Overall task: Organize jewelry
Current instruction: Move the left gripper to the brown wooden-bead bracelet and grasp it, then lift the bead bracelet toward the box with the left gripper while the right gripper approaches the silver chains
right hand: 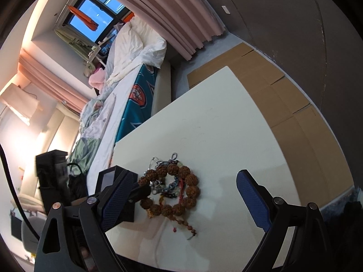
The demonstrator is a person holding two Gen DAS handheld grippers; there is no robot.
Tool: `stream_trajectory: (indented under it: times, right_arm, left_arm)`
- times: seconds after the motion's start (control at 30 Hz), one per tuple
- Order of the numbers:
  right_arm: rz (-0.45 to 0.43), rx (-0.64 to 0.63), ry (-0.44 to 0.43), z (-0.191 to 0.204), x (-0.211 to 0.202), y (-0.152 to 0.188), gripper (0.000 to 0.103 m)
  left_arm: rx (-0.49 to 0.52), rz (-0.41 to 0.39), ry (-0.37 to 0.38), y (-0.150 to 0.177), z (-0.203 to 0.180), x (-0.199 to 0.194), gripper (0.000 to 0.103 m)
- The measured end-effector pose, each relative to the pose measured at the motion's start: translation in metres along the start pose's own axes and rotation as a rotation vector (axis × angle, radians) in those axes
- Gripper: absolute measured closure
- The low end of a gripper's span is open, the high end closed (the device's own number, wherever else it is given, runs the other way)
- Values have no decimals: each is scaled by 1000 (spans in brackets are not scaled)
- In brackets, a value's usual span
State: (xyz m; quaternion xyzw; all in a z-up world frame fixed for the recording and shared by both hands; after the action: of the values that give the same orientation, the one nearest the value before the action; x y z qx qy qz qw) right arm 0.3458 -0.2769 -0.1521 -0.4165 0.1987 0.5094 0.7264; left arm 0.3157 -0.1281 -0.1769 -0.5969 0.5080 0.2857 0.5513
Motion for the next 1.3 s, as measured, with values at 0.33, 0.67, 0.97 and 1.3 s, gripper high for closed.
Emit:
stream_trajectory:
  times: [0.33,0.67,0.97,1.3]
  right_arm:
    - [3,-11,-9,13,7,0,15]
    - [30,-22,-1,24,21,1,22]
    - [68,-23,-10,40,39,-10,38]
    - [213,-30,-74,69,82,1,59]
  left_arm:
    - [37,-97,-15,-2,-2,-44,84]
    - [13,-188,-81,-12,27,-85,84]
    - [-46,-248,-103,-16,63,-109,84]
    - [-101,-272,-97,-14,90,-116,84]
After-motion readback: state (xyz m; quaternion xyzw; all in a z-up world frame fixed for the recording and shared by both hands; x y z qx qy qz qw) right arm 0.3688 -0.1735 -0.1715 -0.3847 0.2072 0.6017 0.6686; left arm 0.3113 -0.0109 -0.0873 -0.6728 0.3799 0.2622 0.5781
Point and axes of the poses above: each gripper's, at about its wrist camera, not at the fingertips, and x roughly the way its jaws point, z to its left, y to its underside, the point moved 8 cm from there along x, roughly the way its jaws point, and after that the axes turned 8 degrees about z, right-handed, at the moved point
